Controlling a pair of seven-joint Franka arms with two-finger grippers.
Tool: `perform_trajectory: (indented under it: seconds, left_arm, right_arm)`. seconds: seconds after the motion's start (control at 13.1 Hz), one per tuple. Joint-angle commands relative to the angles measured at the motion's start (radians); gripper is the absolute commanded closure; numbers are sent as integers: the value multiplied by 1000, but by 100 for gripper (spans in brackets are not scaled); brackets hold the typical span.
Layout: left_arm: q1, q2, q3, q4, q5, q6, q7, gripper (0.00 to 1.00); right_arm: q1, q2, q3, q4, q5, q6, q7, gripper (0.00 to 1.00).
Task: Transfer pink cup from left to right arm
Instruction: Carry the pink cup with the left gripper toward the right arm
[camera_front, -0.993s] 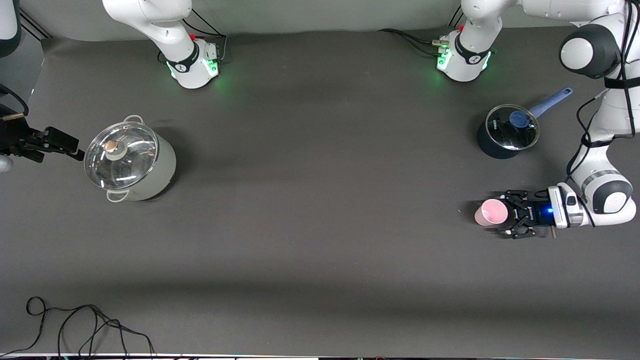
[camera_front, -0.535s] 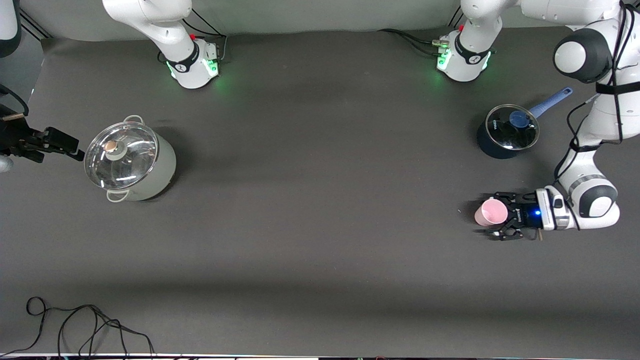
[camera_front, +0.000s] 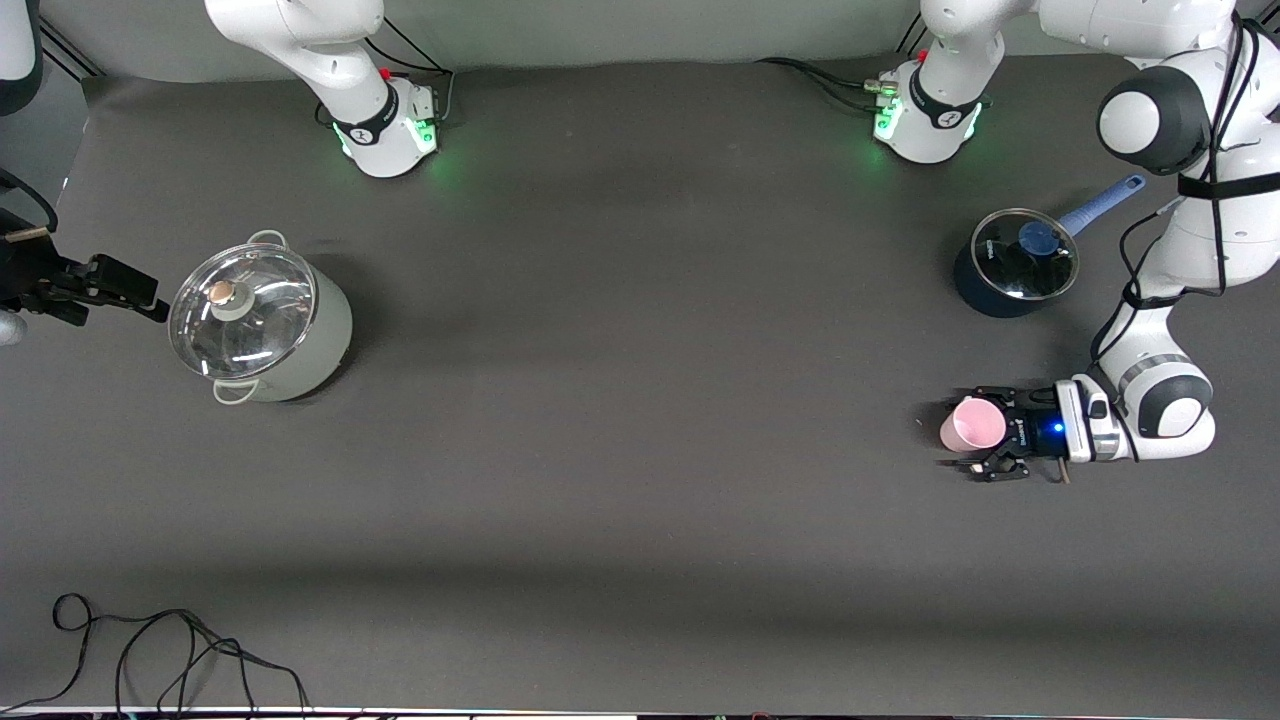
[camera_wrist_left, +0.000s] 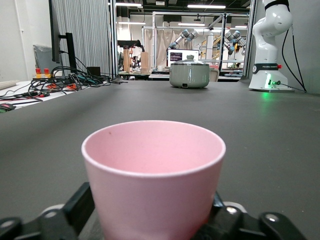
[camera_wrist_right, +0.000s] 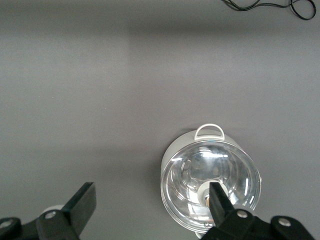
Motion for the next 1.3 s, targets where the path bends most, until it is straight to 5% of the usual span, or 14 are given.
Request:
perform_trajectory:
  seconds: [0.0,0.08,0.38,0.76,1.22]
  left_arm:
    - [-24,14,7,15,-24,-3,38,63]
    - [-36,14,7,15,-24,-4,44,100]
    - [-42,16,-2,10,-16,-17,68,100]
    - [-88,8,-130,12,-73,61,72,100]
    - [-173,7,-375,12,-199,446,62,100]
  right_arm:
    - [5,4,-2,13,-16,1,-14,0]
    - [5,4,-2,13,-16,1,-14,0]
    - [5,6,-2,13,-16,1,-14,0]
    - [5,4,-2,15,-16,1,-14,0]
    - [5,4,-2,15,-16,0,-14,0]
